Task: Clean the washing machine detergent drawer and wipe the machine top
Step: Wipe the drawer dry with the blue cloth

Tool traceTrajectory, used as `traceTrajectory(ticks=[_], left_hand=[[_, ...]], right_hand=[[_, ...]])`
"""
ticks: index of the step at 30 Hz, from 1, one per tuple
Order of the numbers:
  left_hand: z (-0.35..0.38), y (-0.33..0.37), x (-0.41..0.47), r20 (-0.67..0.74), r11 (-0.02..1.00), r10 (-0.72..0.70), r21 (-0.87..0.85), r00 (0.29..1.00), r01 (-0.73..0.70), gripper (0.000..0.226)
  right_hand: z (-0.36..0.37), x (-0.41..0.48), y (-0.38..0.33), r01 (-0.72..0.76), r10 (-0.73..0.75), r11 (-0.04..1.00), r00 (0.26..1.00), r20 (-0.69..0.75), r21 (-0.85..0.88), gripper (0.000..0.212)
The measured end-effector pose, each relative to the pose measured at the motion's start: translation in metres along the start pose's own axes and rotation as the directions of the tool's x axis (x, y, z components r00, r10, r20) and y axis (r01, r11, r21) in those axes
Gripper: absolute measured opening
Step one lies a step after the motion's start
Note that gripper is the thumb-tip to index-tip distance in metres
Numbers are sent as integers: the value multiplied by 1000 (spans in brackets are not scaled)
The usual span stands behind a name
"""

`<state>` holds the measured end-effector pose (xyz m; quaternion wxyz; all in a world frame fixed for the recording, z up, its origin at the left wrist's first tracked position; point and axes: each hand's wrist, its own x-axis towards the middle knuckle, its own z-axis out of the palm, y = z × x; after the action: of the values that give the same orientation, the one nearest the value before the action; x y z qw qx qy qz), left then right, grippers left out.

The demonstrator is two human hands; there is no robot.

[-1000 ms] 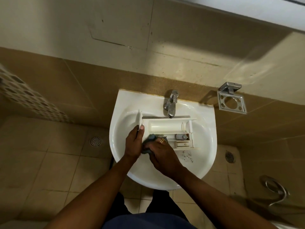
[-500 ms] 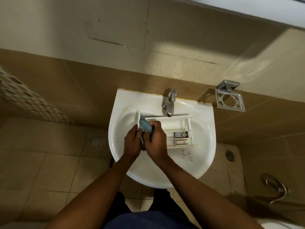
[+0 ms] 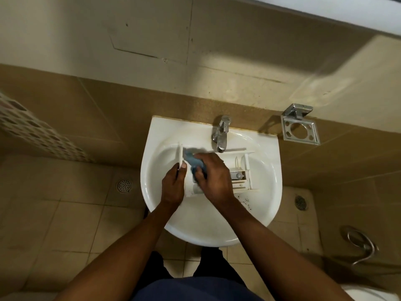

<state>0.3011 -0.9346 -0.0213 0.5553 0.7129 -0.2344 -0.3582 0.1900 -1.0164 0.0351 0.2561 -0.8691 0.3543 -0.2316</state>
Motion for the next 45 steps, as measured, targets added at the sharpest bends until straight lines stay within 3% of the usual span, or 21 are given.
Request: traceTrajectory(ticks=[3, 5, 9, 12, 15, 21, 23, 26, 29, 34, 39, 45], left_hand=[[-1, -8, 1, -1, 999, 40, 21, 999, -40, 28], [-3, -5, 2, -8, 1000, 12, -11, 1000, -12, 29], [0, 3, 0, 2, 1000, -6, 11, 1000, 6, 30], [3, 5, -3, -12, 999, -36, -15, 999, 36, 33], [3, 4, -3, -15, 998, -46, -32, 999, 45, 46], [4, 6, -4, -15, 998, -55, -37, 998, 54, 42], [6, 6, -3, -13, 998, -52, -20, 999, 51, 40], [5, 8, -3, -18, 999, -46, 0, 999, 46, 31], [1, 6, -1, -18, 999, -40, -4, 999, 40, 32], [6, 1, -2, -17, 1000, -8, -6, 1000, 8, 34], [8, -2, -1, -26, 1000, -13, -6, 1000, 12, 38], [10, -2, -1, -32, 1000, -1, 24, 999, 1, 33]], right_hand=[[7, -12, -1, 46, -45, 999, 982, 186, -3, 38], [0, -21, 4, 69, -60, 997, 970, 237, -30, 35], [-23, -21, 15, 204, -101, 930, 941, 322, -304, 26], [-42, -10, 31, 140, 59, 867, 924, 377, -478, 25], [-62, -6, 53, 55, 177, 792, 933, 315, -608, 27], [-44, -17, 36, -28, 168, 895, 945, 280, -446, 42], [-28, -16, 17, -39, 146, 922, 957, 252, -385, 33], [-6, -17, -3, 160, -73, 931, 962, 263, -328, 19], [-2, -21, 5, 235, -136, 927, 937, 323, -293, 27], [-38, -8, 42, 268, -61, 828, 916, 396, -493, 28], [-64, -7, 58, -26, 208, 856, 931, 298, -516, 17], [-19, -6, 22, 28, 104, 928, 937, 333, -371, 17]])
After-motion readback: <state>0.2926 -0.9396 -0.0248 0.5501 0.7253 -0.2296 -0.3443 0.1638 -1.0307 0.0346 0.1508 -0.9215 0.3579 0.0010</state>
